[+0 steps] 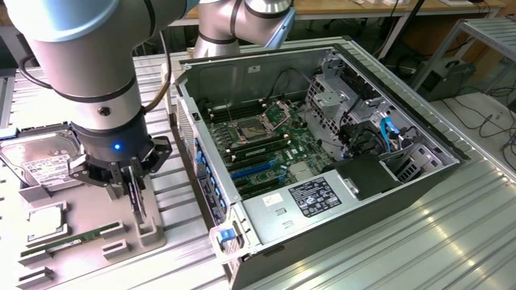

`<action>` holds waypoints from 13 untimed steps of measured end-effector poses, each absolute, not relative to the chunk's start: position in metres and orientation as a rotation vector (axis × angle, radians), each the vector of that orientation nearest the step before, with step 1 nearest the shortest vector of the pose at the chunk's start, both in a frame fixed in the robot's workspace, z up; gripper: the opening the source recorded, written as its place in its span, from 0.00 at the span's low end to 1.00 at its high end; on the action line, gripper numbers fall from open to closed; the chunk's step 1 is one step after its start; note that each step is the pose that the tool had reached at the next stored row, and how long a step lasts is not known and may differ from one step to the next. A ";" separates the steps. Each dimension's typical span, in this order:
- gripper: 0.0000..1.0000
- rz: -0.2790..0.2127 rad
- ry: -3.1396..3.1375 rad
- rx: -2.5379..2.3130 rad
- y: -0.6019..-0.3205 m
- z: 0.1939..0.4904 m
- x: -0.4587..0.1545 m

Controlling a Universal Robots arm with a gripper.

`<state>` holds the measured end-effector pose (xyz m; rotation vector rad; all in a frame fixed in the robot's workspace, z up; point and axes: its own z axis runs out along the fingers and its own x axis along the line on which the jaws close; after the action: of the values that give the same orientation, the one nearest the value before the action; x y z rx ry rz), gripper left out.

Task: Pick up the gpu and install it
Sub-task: 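Pick up the gpu and move the gpu toward the slot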

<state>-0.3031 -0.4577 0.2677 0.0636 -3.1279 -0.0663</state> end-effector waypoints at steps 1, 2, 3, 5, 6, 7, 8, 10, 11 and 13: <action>0.27 -0.066 -3.128 0.064 -0.458 0.270 -0.303; 0.27 -0.066 -3.128 0.064 -0.458 0.272 -0.303; 0.27 -0.066 -3.128 0.064 -0.458 0.274 -0.303; 0.27 -0.066 -3.128 0.064 -0.458 0.278 -0.303; 0.27 -0.066 -3.128 0.064 -0.458 0.281 -0.303; 0.27 -0.067 -3.128 0.064 -0.458 0.283 -0.303; 0.27 -0.066 -3.128 0.064 -0.458 0.287 -0.303; 0.27 -0.067 -3.128 0.064 -0.458 0.290 -0.303; 0.27 -0.067 -3.128 0.064 -0.458 0.290 -0.303; 0.27 -0.067 -3.128 0.064 -0.458 0.290 -0.303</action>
<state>-0.3028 -0.4578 0.2899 0.0636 -3.1281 -0.0665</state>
